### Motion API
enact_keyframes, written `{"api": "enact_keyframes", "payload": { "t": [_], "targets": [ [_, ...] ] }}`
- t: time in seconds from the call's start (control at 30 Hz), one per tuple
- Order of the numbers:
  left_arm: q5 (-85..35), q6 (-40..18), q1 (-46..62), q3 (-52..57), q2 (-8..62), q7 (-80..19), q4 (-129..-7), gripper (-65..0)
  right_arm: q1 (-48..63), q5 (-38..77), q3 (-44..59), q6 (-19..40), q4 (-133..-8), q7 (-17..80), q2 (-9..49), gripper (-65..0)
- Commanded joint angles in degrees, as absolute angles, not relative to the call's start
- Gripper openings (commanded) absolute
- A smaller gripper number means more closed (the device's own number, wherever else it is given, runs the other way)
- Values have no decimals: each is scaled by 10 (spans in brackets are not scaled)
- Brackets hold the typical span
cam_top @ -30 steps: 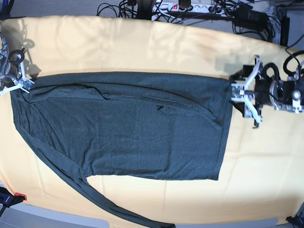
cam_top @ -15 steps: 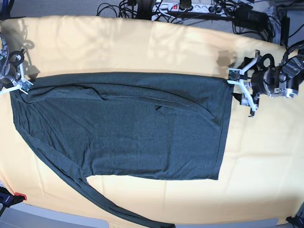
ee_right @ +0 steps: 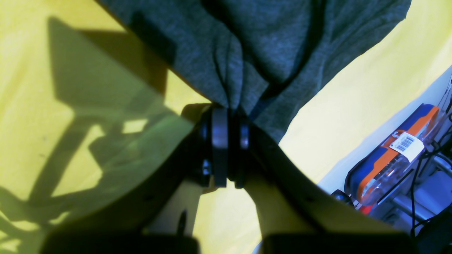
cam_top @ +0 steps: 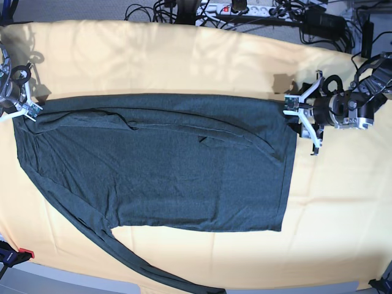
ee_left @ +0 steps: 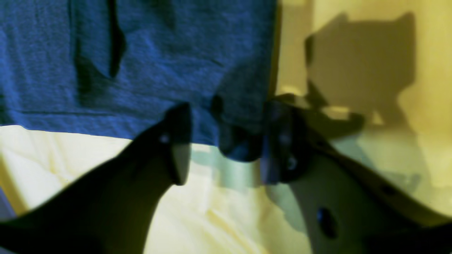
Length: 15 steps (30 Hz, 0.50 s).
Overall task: Fold the T-shirt properly
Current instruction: 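Drag the grey shirt by its shoulder corners toward the robot with both grippers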
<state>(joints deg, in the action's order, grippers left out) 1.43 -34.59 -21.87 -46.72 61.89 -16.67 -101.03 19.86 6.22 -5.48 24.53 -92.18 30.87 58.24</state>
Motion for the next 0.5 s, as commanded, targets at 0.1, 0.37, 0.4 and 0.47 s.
{"api": "enact_keyframes", "payload": {
  "t": [0.1, 0.37, 0.4, 0.47],
  "targets": [
    [15, -338, -229, -461, 630, -163, -1014, -413, 192, 57, -47, 237, -925, 311, 599, -650],
    [15, -326, -236, -461, 630, -163, -1014, -650, 192, 57, -47, 237, -925, 311, 599, -650],
    [15, -326, -240, -461, 630, -163, -1015, -650, 192, 57, -47, 238, -925, 311, 599, -650],
    [14, -326, -251, -461, 630, -163, -1015, -650, 192, 57, -47, 238, -925, 311, 599, -650]
  ]
}}
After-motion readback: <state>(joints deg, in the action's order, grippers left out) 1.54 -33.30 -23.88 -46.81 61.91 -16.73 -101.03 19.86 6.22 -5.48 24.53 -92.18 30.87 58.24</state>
